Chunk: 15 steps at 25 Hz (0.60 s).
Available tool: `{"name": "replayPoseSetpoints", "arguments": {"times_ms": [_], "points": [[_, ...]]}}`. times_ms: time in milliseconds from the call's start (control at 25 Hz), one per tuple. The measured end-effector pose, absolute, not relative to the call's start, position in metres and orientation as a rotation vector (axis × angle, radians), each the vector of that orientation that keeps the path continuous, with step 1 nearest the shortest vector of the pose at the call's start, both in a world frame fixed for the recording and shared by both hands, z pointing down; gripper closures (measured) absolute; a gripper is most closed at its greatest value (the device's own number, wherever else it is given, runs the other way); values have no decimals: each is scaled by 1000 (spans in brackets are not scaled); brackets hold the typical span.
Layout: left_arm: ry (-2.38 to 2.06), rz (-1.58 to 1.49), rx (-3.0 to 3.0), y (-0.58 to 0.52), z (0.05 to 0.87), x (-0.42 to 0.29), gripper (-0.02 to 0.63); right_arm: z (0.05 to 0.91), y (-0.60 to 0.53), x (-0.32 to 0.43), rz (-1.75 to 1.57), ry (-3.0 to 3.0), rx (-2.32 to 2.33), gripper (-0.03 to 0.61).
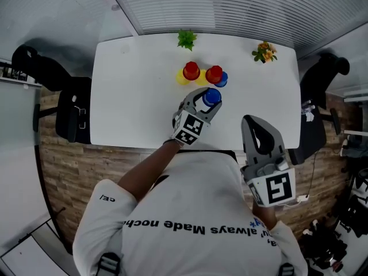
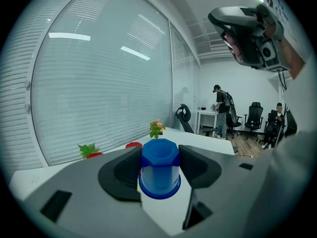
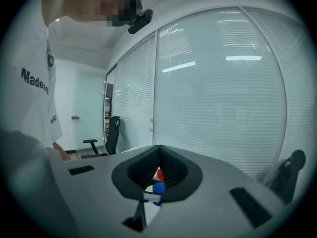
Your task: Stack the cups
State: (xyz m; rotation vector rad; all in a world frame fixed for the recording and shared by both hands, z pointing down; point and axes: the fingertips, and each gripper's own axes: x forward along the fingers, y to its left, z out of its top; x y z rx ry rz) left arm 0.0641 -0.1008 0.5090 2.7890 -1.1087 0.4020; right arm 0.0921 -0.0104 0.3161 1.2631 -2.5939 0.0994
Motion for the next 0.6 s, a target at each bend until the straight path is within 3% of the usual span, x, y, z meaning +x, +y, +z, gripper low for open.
{"name": "replayPoseSetpoints", "arguments": {"times_ms": [600], "points": [[-1175,395,2793,-129,479,48,355,314,-20,87,90,-2611,1262,571]]}}
